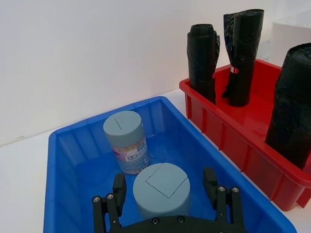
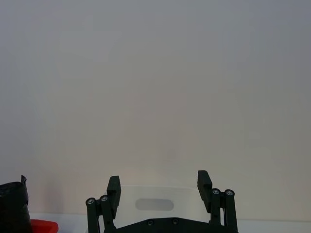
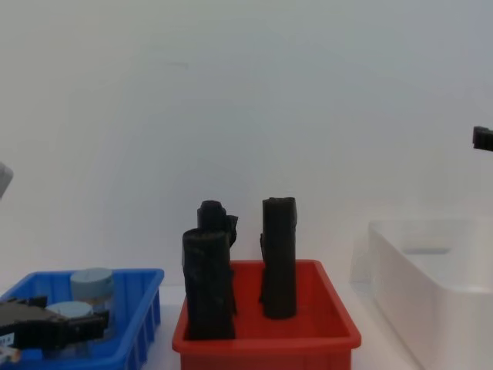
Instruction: Pick the cotton swabs from the blue box and place them into the white box.
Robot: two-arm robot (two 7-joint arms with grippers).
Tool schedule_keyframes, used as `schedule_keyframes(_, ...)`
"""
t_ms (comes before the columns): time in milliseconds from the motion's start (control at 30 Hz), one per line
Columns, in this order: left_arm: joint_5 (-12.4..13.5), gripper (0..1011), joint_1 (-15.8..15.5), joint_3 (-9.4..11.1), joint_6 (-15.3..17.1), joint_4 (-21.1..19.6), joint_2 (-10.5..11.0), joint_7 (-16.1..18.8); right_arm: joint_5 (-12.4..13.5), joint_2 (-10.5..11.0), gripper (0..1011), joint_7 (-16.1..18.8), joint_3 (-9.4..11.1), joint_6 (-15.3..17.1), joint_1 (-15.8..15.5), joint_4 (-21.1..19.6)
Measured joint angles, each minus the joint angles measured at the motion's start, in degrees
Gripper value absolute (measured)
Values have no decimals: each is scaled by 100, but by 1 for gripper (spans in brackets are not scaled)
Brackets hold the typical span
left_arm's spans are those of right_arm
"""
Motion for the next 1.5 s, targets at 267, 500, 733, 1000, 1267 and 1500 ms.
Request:
schedule_keyframes(267,52,1003,-6,7,68,-6,-22,30,0,0,1001,0,0,0,0,0)
schedule_keyframes(500,79,925,-10,11,104,-10,-35,44,0,0,1001,0,0,0,0,0)
schedule_keyframes(733,91,736,-13,15,118,-10,-38,51,0,0,1001,0,0,0,0,0)
schedule_keyframes(1000,100,670,-15,16,130,-11,-43,56,0,0,1001,0,0,0,0,0)
schedule_keyframes(1267,111,670,-15,15,133,-15,-46,58,0,0,1001,0,0,0,0,0)
schedule_keyframes(1500,171,670,4,1,64,-177,-27,76,0,0,1001,0,0,0,0,0)
